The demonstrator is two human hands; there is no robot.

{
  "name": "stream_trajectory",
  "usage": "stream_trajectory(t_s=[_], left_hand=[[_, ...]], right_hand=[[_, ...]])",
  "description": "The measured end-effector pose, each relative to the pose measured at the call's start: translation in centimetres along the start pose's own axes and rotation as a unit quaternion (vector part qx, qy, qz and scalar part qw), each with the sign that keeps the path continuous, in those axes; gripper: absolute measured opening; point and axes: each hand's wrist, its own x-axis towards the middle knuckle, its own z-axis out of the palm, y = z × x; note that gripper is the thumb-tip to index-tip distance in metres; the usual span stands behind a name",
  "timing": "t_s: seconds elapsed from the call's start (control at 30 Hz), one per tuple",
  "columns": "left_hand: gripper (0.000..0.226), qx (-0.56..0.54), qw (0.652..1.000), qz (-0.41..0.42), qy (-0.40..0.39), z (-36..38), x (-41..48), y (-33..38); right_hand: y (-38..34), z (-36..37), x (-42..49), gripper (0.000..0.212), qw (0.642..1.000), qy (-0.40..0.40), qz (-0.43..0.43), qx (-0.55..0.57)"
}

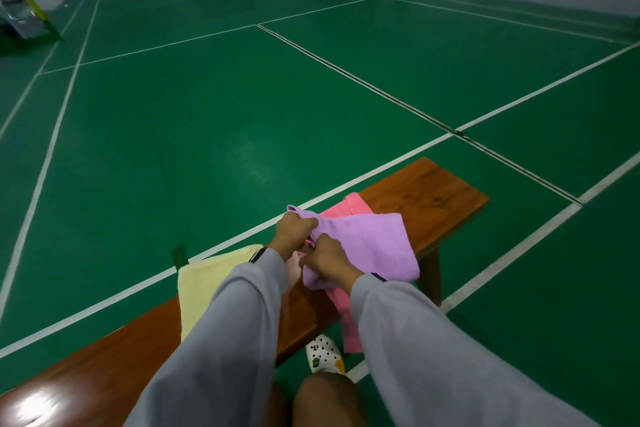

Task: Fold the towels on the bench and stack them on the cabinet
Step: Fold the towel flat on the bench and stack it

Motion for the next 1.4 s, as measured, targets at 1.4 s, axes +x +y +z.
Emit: stream_trajectory(t_s=[1.4], left_hand=[[0.063, -0.157, 0.953, -0.156, -0.205, 9.9, 0.5, -0.4]], right_hand=[[17.6, -9.7, 4.3, 0.062, 0.952, 0.086, 0.099, 0.277]])
